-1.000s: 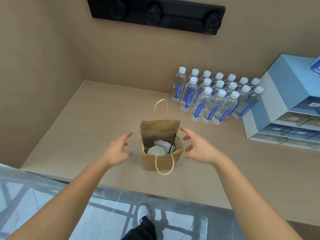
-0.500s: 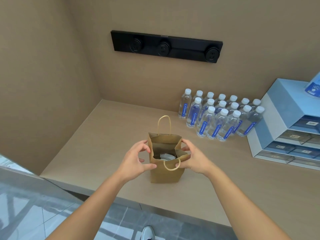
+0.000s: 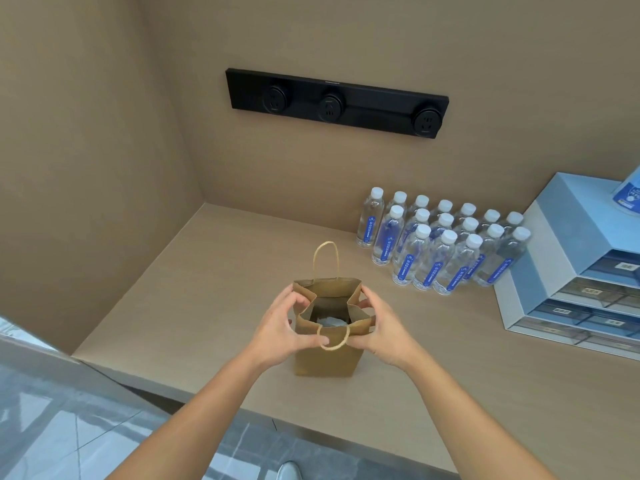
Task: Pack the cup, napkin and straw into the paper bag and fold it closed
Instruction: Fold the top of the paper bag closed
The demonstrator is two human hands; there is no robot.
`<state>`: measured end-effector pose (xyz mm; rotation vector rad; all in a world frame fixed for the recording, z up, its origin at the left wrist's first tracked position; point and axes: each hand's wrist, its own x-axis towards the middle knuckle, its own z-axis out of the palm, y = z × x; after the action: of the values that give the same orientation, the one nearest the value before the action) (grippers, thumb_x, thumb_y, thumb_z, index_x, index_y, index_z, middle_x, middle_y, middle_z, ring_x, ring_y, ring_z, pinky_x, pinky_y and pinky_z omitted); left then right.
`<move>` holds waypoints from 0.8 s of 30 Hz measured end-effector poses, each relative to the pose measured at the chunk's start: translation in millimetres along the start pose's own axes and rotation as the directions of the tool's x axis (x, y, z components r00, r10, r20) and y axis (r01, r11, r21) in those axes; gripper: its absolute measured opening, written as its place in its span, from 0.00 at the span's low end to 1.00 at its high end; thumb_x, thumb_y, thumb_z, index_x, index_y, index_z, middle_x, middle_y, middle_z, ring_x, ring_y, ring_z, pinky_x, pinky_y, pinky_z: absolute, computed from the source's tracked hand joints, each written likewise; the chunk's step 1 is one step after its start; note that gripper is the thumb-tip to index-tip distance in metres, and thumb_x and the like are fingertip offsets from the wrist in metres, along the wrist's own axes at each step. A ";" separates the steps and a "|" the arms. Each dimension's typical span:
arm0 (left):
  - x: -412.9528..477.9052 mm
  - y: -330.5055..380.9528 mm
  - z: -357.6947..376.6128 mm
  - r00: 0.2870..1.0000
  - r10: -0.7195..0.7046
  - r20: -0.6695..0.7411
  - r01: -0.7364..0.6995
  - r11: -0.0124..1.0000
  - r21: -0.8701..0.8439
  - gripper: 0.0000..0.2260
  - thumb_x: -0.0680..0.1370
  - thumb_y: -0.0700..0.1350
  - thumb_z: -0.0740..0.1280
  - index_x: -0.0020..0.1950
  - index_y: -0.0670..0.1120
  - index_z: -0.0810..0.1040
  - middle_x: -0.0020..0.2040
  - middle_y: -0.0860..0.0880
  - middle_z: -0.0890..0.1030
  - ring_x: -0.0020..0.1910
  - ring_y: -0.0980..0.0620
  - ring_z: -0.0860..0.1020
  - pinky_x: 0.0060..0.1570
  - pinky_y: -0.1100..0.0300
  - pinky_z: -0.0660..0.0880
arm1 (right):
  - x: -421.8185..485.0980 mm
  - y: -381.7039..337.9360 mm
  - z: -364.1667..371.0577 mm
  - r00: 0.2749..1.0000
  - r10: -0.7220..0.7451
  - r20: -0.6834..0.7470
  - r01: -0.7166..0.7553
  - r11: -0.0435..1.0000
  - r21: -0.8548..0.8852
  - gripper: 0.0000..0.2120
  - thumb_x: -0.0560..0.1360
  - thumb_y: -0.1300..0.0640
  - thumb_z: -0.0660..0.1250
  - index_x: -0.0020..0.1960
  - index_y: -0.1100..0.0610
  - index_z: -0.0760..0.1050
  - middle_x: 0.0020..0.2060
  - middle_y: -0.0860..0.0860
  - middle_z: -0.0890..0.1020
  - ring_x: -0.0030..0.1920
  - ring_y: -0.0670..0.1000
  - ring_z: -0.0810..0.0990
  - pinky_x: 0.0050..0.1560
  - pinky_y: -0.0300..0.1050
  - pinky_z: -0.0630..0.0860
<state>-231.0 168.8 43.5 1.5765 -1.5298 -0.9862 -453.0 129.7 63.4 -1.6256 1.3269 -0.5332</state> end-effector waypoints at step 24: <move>15.6 -10.4 -1.3 0.987 -0.017 -0.160 0.009 0.999 -0.049 0.23 0.71 0.22 0.63 0.34 0.47 0.86 0.41 0.50 0.87 0.43 0.63 0.83 0.51 0.64 0.77 | 20.3 27.8 17.1 0.948 0.053 -0.314 0.005 0.983 0.183 0.23 0.65 0.82 0.61 0.25 0.55 0.71 0.47 0.55 0.79 0.46 0.56 0.78 0.44 0.52 0.79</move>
<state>-225.0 153.6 34.2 1.5937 -1.3775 -0.8736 -447.2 118.3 27.1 -1.4111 1.4817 -0.9052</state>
